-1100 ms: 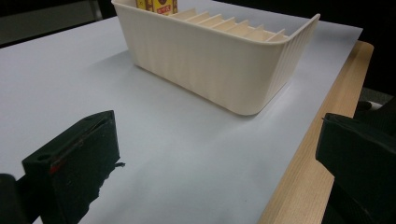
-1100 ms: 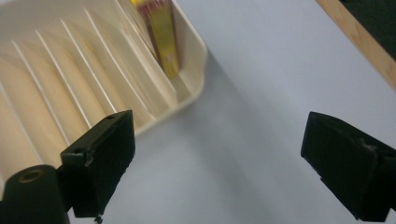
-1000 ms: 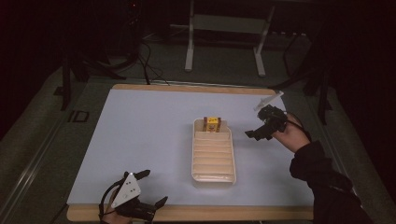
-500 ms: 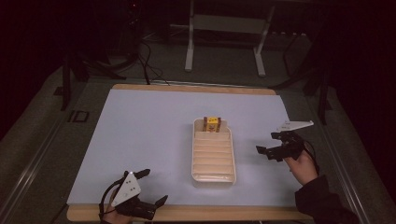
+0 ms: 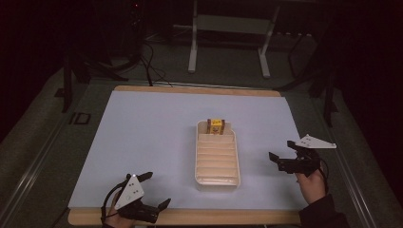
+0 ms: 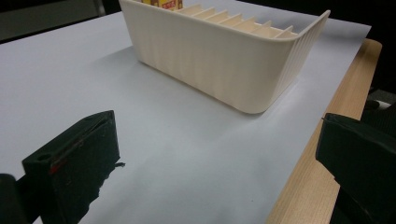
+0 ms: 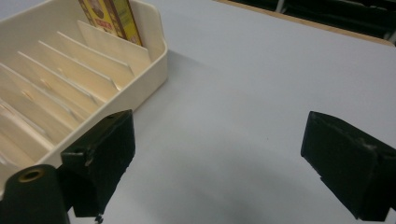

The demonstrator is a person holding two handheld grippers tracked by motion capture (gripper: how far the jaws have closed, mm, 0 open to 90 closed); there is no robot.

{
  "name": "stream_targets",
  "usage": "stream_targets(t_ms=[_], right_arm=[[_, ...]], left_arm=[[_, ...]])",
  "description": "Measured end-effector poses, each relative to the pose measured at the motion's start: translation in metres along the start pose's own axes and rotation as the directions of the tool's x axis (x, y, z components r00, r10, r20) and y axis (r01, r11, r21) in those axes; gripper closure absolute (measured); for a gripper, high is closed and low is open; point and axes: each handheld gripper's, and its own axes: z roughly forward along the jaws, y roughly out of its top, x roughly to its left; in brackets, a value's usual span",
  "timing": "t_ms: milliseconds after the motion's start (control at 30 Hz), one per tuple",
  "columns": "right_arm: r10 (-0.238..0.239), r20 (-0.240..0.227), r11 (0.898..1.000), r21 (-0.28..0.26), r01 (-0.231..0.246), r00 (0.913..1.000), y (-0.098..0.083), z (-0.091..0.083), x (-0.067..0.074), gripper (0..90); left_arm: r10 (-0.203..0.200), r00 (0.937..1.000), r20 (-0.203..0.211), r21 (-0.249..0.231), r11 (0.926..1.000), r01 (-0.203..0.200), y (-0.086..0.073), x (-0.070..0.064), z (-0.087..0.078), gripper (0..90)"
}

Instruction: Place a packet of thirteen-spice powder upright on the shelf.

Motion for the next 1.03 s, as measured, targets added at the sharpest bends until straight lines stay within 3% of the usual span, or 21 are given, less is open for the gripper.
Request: stream_targets(t_ms=[367, 600, 800, 1033], right_arm=[[-0.041, -0.010, 0.999, -0.011, 0.041, 0.9991, -0.028, -0.006, 0.009, 10.0], [-0.068, 0.002, 0.997, -0.026, 0.068, 0.9977, -0.036, -0.017, 0.012, 10.0], [-0.051, 0.018, 0.998, -0.041, 0.052, 0.9985, -0.040, -0.025, 0.006, 10.1], [-0.051, 0.006, 0.998, -0.039, 0.052, 0.9987, -0.039, -0.023, 0.005, 10.1]], left_arm=[[0.003, 1.0000, -0.002, 0.000, 1.0000, -0.003, 0.000, 0.000, -0.001, 0.0], [0.005, 1.0000, -0.005, 0.000, 1.0000, -0.005, 0.000, 0.000, -0.002, 0.0], [0.000, 0.9999, -0.012, -0.001, 1.0000, 0.000, 0.001, 0.001, -0.002, 0.0], [-0.007, 0.9998, -0.017, -0.001, 1.0000, 0.007, 0.001, 0.002, -0.002, 0.0]])
